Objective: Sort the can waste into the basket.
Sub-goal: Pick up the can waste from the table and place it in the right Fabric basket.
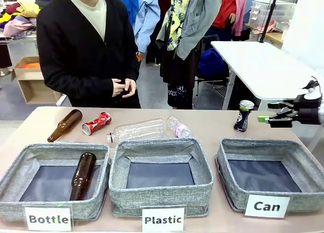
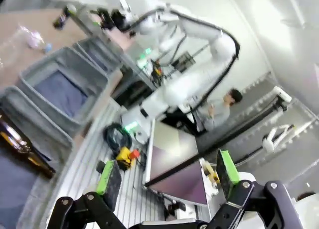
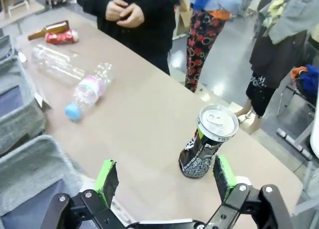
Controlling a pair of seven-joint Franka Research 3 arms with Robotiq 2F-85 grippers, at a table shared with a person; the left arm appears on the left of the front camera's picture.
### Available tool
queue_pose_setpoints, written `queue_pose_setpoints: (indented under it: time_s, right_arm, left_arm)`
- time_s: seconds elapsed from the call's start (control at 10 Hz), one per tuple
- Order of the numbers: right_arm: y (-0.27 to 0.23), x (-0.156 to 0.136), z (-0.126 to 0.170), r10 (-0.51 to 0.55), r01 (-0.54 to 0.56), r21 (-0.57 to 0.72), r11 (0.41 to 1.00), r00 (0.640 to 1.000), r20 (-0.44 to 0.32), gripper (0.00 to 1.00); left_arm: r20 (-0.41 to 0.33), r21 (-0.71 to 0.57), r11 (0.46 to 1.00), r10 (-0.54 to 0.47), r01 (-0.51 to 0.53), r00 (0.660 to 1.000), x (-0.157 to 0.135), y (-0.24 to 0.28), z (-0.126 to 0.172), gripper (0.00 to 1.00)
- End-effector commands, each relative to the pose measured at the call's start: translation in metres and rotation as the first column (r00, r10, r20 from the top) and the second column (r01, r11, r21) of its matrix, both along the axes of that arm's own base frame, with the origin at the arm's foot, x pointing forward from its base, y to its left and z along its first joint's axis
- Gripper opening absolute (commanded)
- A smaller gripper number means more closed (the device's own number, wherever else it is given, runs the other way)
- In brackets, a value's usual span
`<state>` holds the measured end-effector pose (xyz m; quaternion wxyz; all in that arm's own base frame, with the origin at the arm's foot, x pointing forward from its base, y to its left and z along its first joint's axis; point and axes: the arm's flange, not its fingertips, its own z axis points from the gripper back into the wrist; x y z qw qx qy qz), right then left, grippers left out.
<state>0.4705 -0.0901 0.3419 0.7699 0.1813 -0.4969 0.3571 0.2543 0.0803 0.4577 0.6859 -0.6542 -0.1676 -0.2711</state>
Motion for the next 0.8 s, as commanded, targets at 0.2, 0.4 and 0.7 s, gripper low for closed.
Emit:
queue_pose_setpoints:
  time_s: [0.2,0.4,0.7]
  right_arm:
    - [0.0,0.065,-0.033,-0.032,0.034,0.032,0.999,0.997,-0.072,1.0]
    - [0.003,0.088,-0.052,-0.08,0.089,0.082,0.993,0.992,-0.1,1.0]
    - [0.007,0.108,-0.068,-0.073,0.088,0.16,0.983,0.993,-0.096,1.0]
  left_arm:
    - [-0.107,0.237,0.957,-0.147,0.169,0.983,-0.009,-0.044,-0.053,1.0]
    - [-0.094,0.16,0.977,-0.128,0.142,0.987,0.01,-0.028,-0.03,1.0]
    - [-0.094,0.16,0.977,-0.128,0.142,0.987,0.01,-0.028,-0.03,1.0]
